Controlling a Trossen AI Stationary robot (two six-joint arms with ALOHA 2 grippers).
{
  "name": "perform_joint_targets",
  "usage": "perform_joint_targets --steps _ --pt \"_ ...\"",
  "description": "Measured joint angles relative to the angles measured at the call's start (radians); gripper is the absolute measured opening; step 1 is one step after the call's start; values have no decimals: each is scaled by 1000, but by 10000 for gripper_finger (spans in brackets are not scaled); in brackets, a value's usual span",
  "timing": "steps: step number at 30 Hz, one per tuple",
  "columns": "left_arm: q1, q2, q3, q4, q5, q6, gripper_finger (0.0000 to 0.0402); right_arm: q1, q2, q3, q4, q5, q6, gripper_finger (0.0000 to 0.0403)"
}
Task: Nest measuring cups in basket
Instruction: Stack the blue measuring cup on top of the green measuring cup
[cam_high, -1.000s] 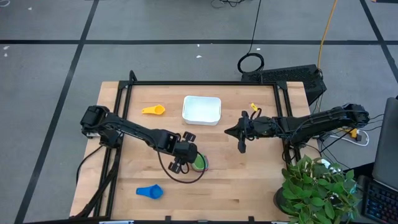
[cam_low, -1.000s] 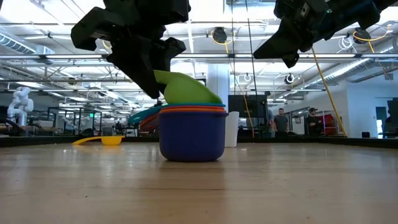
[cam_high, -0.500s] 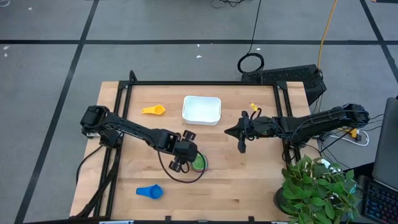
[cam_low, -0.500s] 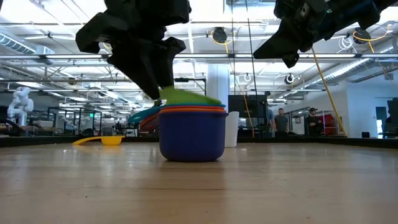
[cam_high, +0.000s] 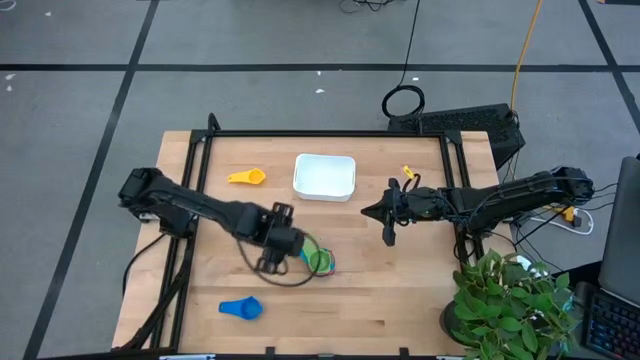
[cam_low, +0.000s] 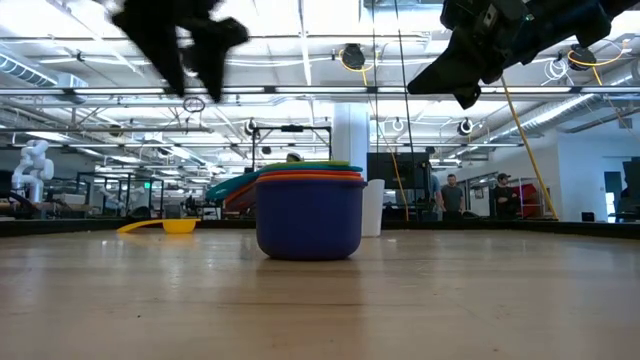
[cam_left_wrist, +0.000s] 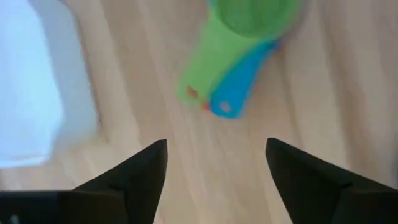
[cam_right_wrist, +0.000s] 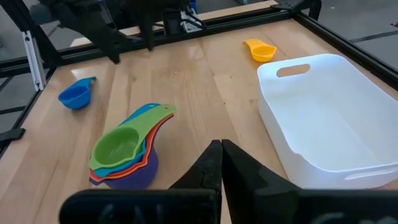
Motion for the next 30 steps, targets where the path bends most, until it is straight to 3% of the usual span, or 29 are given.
perform_joint_targets --steps 3,6,9,18,21,30 --pt "-56 -18 -5 -129 4 -97 254 0 0 -3 0 -3 6 0" --pt "-123 -18 -6 -268 25 -291 240 0 0 -4 -4 -4 7 0" --pt "-221 -19 -6 -307 81 -479 236 0 0 -4 -2 -10 7 0" --pt "-506 -10 -44 -180 86 -832 287 2 0 -4 4 -94 36 0" --pt "-538 -10 -101 -87 101 -945 310 2 0 -4 4 -141 63 0" --pt "-588 -10 -293 154 150 -1029 328 3 0 -4 4 -313 156 0"
